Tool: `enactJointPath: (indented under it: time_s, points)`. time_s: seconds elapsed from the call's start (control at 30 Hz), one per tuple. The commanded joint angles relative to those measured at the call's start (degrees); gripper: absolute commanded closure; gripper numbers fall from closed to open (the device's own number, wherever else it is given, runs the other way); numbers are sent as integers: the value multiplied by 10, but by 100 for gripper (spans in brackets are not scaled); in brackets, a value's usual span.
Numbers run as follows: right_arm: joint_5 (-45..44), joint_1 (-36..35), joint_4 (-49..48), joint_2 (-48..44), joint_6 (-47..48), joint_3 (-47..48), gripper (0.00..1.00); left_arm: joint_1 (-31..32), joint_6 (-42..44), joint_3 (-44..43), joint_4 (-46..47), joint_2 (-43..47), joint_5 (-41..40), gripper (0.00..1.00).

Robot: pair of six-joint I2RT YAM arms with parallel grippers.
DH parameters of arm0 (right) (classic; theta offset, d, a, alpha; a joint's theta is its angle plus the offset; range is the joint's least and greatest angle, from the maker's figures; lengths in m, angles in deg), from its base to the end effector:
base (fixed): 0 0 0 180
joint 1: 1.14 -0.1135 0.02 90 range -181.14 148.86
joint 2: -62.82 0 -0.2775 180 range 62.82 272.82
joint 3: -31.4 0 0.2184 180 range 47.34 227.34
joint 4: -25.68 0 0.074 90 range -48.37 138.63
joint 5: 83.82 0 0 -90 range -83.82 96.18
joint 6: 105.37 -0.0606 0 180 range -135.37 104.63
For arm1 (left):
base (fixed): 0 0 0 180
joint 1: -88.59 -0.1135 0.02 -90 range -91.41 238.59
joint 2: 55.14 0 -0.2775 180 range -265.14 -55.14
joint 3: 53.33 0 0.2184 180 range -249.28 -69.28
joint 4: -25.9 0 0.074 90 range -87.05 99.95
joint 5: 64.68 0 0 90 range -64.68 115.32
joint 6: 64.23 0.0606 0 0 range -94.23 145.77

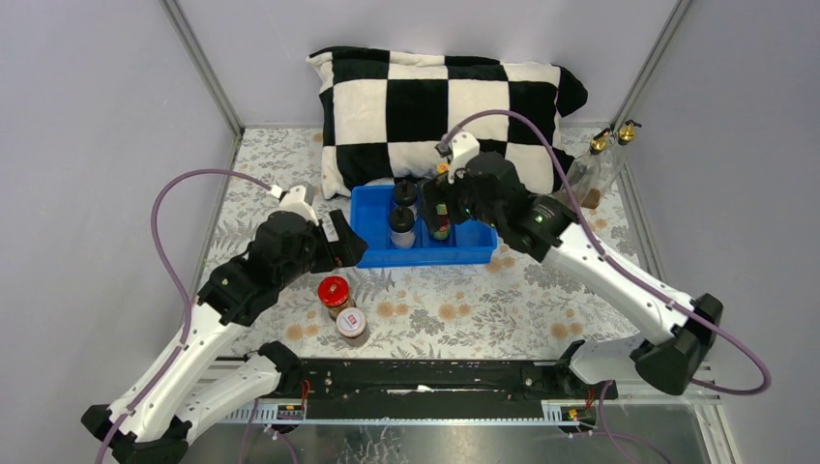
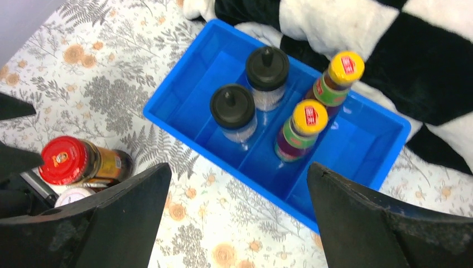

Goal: Organize the condiment bottles
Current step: Pick up the bottle from the center of the board.

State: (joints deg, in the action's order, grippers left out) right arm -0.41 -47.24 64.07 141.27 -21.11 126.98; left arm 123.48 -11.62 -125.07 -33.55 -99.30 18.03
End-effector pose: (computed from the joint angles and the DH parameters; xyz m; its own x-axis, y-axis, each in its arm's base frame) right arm 0.2118 0.2101 0.4010 -0.3143 -0.1834 -0.9314 -0.6133 0.7882 0.0518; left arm 0.1097 -0.0671 0.3371 -0.6350 -0.2915 -0.7154 0.1176 0.8788 -0.4625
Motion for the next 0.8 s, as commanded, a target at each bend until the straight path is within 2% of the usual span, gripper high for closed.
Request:
enactJointPath:
  time_s: [0.0,0.5,0.77]
  points:
    - [-19,3,-3,-62,-16,-63,0,3,19,-11,46,-18,2,1]
    - [-40,3,-25,-177,-46,-230,0,3,24,-2,91,-66,8,1]
    - [-33,3,-31,-191,-58,-255,0,3,23,4,103,-80,12,1]
